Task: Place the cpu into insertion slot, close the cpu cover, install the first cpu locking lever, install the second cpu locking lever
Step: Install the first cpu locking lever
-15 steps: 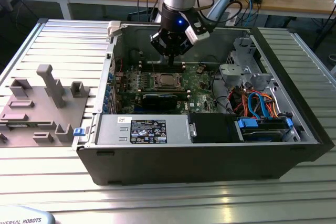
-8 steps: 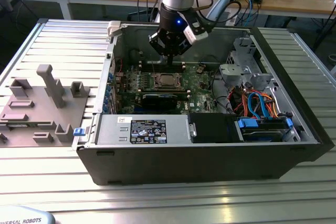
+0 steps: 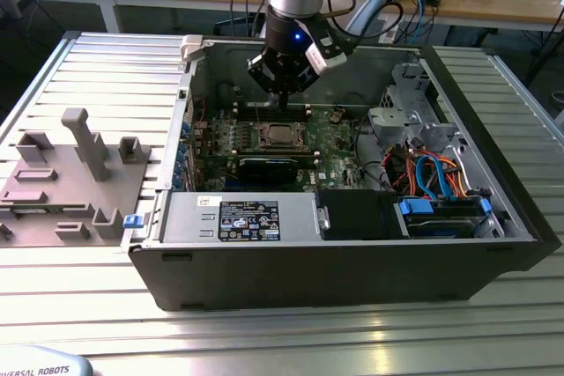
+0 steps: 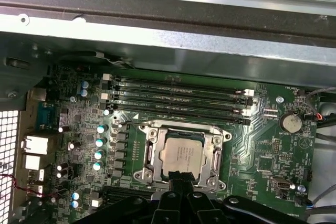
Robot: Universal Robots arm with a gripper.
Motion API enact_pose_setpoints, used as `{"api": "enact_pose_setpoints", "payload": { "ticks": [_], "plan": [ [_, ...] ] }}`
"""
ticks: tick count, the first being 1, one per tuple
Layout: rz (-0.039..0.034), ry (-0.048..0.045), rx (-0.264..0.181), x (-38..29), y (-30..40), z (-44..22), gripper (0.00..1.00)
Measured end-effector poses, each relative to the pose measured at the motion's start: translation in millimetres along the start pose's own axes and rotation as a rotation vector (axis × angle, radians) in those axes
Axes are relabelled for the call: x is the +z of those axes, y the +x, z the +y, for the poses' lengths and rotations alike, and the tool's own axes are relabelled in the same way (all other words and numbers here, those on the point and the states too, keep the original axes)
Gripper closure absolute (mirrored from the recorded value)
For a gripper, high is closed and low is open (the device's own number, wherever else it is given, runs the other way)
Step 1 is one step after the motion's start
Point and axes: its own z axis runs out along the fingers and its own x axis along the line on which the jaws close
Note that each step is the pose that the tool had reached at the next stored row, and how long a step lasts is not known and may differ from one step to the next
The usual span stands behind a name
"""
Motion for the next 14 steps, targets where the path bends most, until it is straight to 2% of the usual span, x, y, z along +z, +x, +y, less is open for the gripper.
{"api": "enact_pose_setpoints", "payload": {
  "ticks": [14],
  "plan": [
    [0.0001, 0.0, 0.0, 0.7, 6.1, 0.7, 0.89]
  ]
}}
